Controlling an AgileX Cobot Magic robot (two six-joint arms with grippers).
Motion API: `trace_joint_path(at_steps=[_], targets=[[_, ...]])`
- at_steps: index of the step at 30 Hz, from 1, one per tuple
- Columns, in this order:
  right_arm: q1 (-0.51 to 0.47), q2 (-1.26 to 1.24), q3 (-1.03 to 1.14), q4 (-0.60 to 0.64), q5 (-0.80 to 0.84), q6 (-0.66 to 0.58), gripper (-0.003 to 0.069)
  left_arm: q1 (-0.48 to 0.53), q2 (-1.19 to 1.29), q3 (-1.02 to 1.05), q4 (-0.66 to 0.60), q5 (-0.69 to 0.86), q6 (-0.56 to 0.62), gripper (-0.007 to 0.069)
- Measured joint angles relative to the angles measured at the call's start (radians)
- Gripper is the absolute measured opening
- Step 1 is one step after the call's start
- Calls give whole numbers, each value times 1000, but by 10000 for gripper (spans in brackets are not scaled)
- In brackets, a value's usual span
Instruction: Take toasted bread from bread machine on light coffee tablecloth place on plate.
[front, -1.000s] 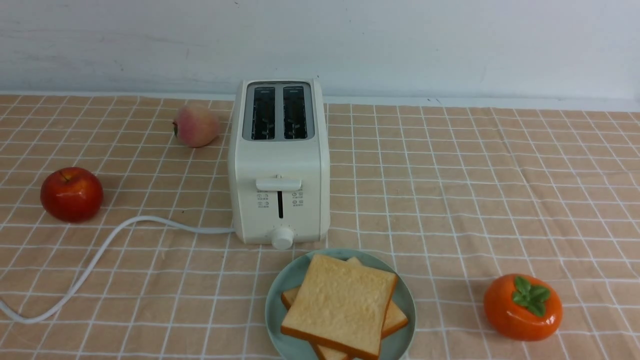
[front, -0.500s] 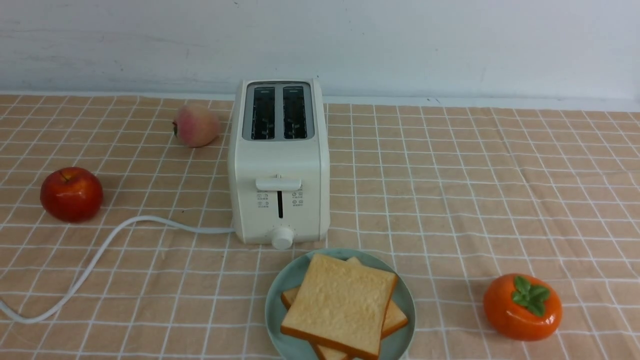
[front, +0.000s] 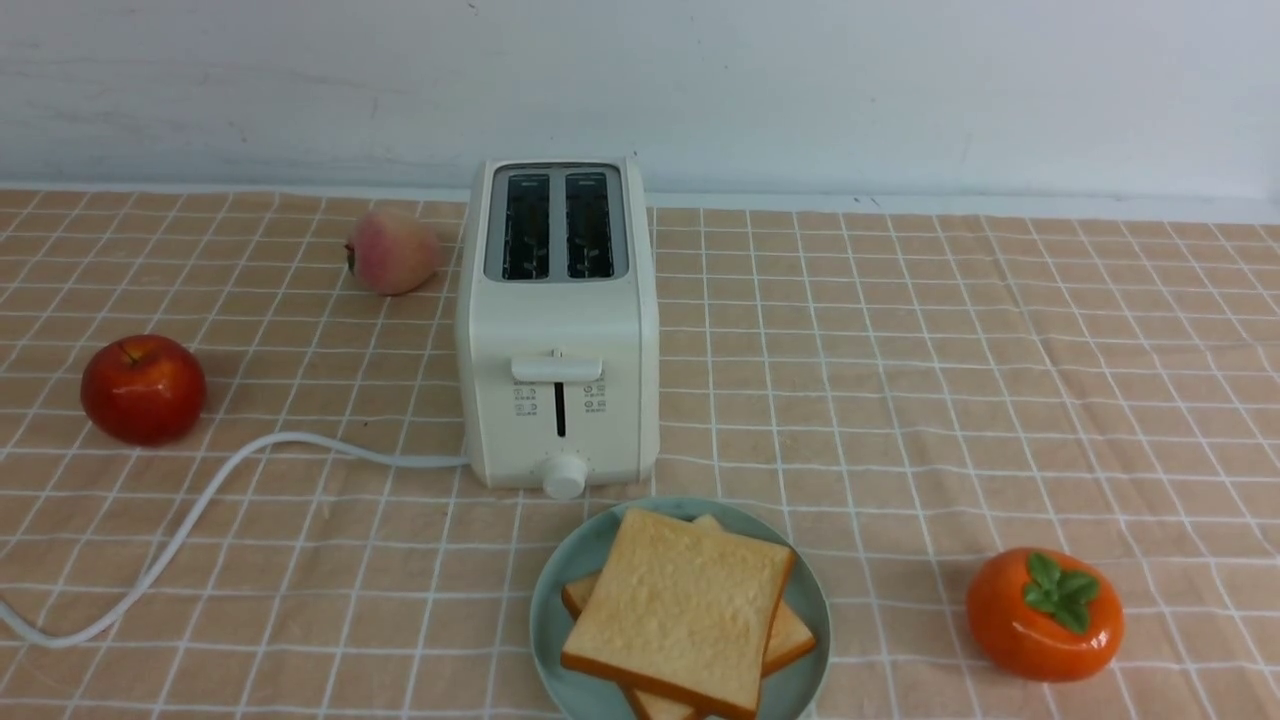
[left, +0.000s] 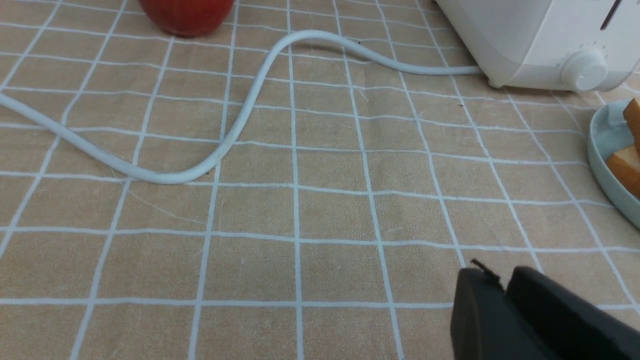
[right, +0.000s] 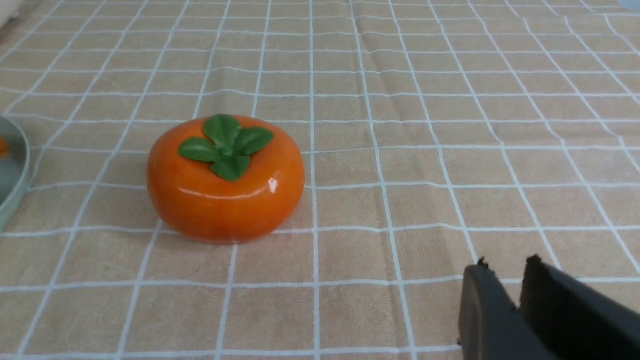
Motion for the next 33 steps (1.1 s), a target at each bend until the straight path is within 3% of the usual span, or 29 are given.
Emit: trace_joint_path(at_steps=[33], targets=[[0,0,1,27,-6,-11,160,0,0,0,-2,0,0,93]])
